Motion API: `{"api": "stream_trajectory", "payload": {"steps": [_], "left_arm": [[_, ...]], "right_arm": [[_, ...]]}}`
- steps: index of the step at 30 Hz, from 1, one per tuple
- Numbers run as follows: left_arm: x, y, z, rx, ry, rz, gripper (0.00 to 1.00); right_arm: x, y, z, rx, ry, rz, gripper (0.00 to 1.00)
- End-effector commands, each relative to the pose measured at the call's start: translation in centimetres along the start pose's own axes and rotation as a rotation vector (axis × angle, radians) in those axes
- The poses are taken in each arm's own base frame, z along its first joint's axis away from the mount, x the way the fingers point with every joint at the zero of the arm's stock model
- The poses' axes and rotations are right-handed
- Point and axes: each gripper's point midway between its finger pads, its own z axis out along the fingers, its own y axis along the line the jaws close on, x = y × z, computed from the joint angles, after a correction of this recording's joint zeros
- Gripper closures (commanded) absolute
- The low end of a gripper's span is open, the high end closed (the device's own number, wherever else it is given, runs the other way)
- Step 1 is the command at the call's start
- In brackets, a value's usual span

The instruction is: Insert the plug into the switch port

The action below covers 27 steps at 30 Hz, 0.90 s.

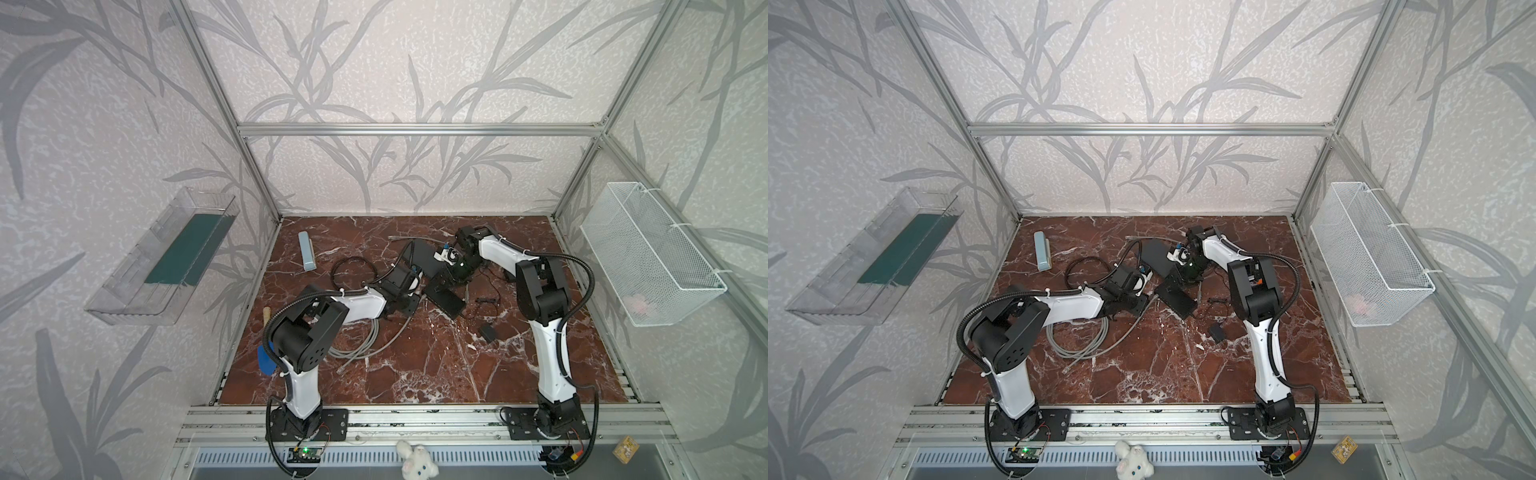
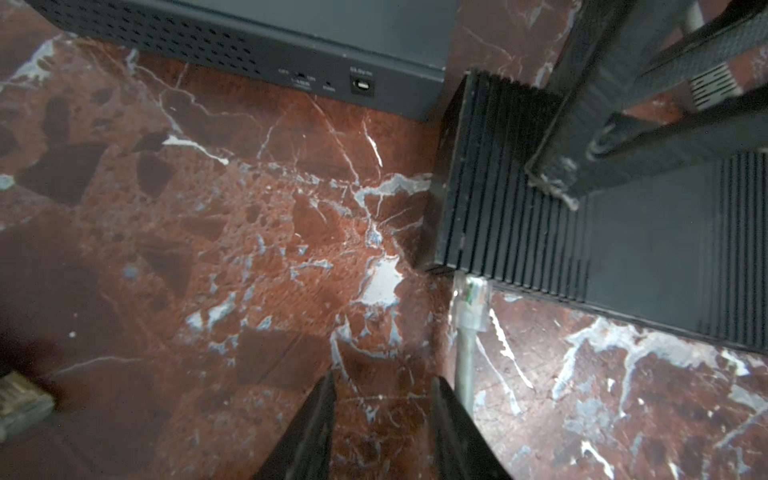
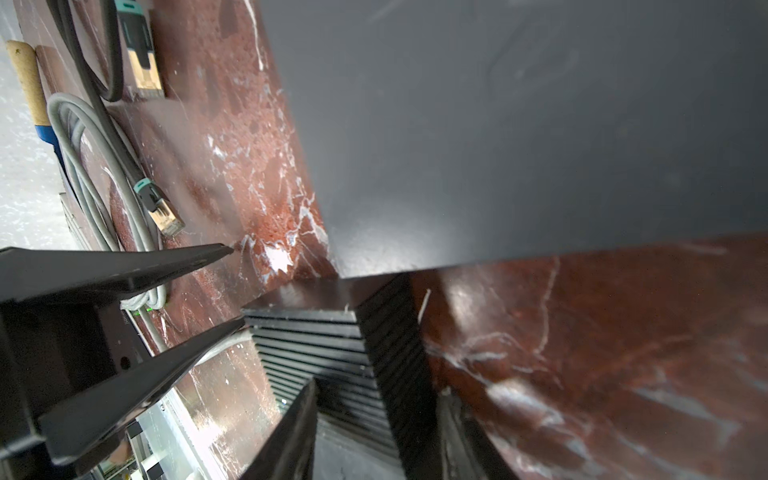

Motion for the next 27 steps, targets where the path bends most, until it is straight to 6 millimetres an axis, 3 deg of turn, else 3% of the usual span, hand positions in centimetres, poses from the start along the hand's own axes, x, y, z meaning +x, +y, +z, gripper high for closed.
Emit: {"api": "stream_trajectory", "payload": {"steps": [1,9,19,27], "left_arm": [[-2.4,-1.2,-1.1,0.023,-0.056,0.014,0.59],[-3.3,-2.4,-1.9,0.059,-0.075,0.020,0.61],[-1.4,-2.4,0.6,0.042,0.000,0.040,0.75],[-0.2,-2.4,1.4,0.046,0.034,0.045,0.79]], "right_arm": [[1.8,-0.6,1.0,0.030,0.066,0.043,0.54],[2.0,-0.6,1.4,0.028,0.079,0.043,0.55],[2.2,-0.5,1.4,0.024,0.087,0.037,0.55],[2.4,-0.5,1.7,0.032,0.101,0.031,0.56]]}}
